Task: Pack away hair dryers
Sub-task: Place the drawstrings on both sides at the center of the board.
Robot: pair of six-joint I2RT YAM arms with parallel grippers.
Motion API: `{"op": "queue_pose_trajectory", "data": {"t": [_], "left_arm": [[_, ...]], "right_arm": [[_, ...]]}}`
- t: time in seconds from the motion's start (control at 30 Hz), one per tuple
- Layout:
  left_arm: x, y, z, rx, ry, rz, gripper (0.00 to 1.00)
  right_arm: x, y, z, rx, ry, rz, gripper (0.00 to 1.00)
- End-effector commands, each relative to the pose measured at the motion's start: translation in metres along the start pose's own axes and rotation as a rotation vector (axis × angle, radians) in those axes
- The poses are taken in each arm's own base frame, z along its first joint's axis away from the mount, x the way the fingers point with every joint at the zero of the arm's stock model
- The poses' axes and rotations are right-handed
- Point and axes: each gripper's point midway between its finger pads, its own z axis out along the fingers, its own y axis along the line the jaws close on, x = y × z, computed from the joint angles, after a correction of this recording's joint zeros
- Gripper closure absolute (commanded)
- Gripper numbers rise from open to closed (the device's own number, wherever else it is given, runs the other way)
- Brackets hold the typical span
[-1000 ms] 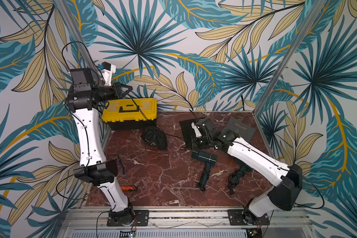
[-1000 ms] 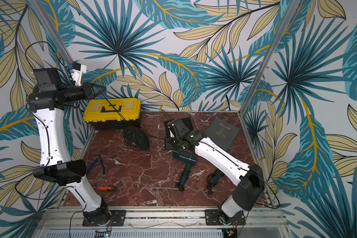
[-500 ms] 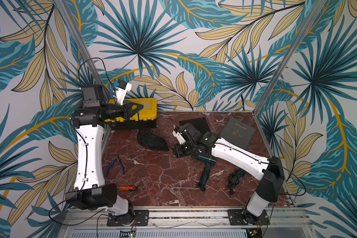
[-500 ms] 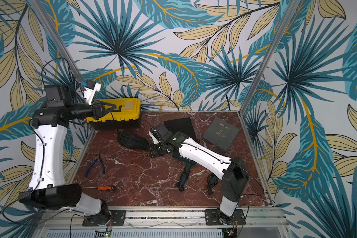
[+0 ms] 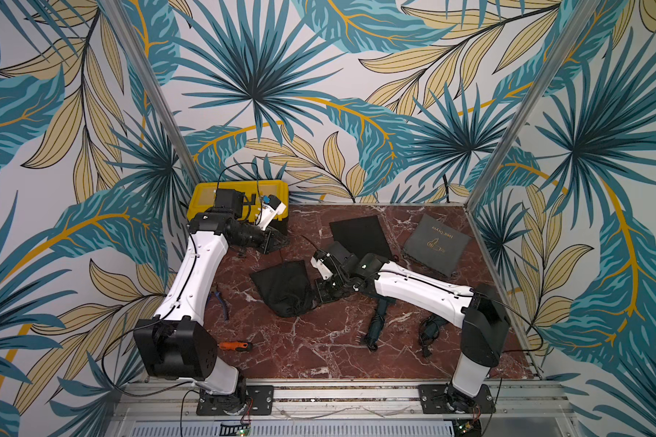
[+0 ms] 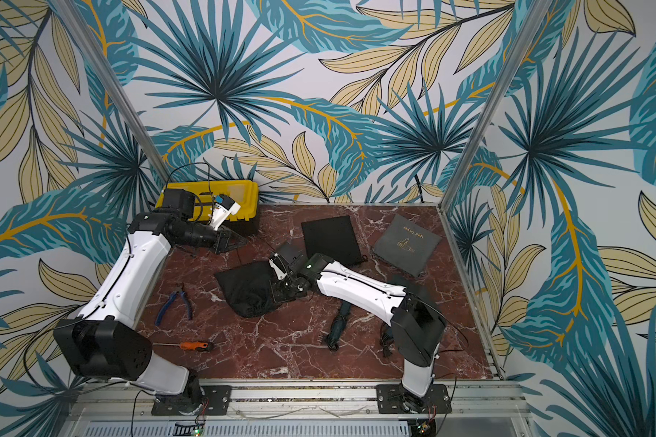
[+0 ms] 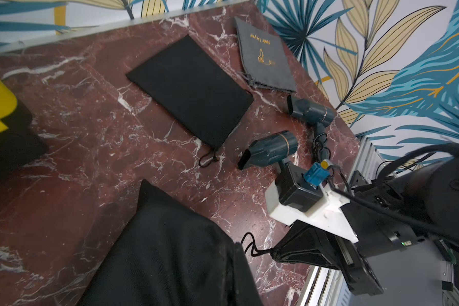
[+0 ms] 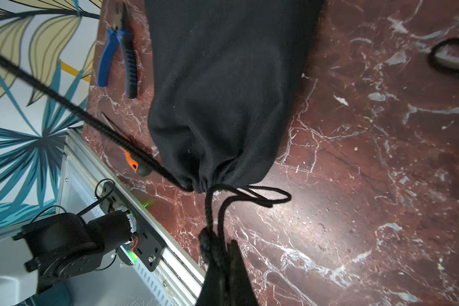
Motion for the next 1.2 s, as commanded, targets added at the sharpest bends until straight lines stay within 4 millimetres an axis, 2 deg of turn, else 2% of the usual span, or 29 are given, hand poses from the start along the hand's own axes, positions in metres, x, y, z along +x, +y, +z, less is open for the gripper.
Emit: {"op": "queue_pose_trajectory", "data": {"t": [0.0,0.07,0.2,0.3,0.43,0.5,0.63,0.7,0.77,0.87,1.0,1.03,1.07,1.17], "left_arm": [[0.015,0.018,0.011,-0.062,0.059,0.004,1.00],[0.025,0.031,0.018,-0.101,0.104,0.000,1.00],[0.042,0.049,0.027,-0.145,0.172,0.008,1.00],[0.047,0.054,0.029,-0.158,0.199,0.007,0.82],[0.042,0.057,0.025,-0.179,0.212,0.016,0.60],[0.037,0.059,0.022,-0.194,0.217,0.018,0.42],[0.026,0.053,0.011,-0.208,0.216,0.009,0.14],[0.021,0.048,0.003,-0.217,0.207,-0.004,0.00],[0.019,0.038,-0.004,-0.204,0.218,-0.013,0.01],[0.020,0.022,-0.012,-0.187,0.252,-0.005,0.01],[0.012,-0.002,-0.029,-0.185,0.224,0.042,0.00],[0.009,-0.008,-0.032,-0.185,0.213,0.054,0.01],[0.007,-0.013,-0.035,-0.187,0.201,0.065,0.01],[0.003,-0.027,-0.039,-0.171,0.186,0.078,0.00]], "right_arm": [[0.008,-0.004,0.019,-0.007,0.044,0.045,0.95],[0.010,-0.008,0.026,0.007,0.068,0.053,0.89],[0.012,-0.006,0.046,-0.008,0.122,0.072,0.85],[0.006,0.000,0.057,-0.031,0.125,0.076,0.84],[-0.006,0.010,0.071,-0.064,0.129,0.072,0.84],[-0.015,0.018,0.077,-0.093,0.116,0.063,0.83],[-0.035,0.036,0.081,-0.151,0.082,0.030,0.79],[-0.040,0.038,0.080,-0.134,0.080,0.017,0.72],[-0.037,0.027,0.076,-0.069,0.093,0.013,0.61],[-0.025,0.006,0.059,0.038,0.100,0.002,0.50],[-0.001,-0.022,0.025,0.165,0.112,-0.001,0.44],[0.004,-0.026,0.017,0.181,0.108,-0.001,0.41],[0.007,-0.028,0.010,0.183,0.105,0.002,0.33],[0.016,-0.020,-0.004,0.141,0.133,-0.011,0.30]]}}
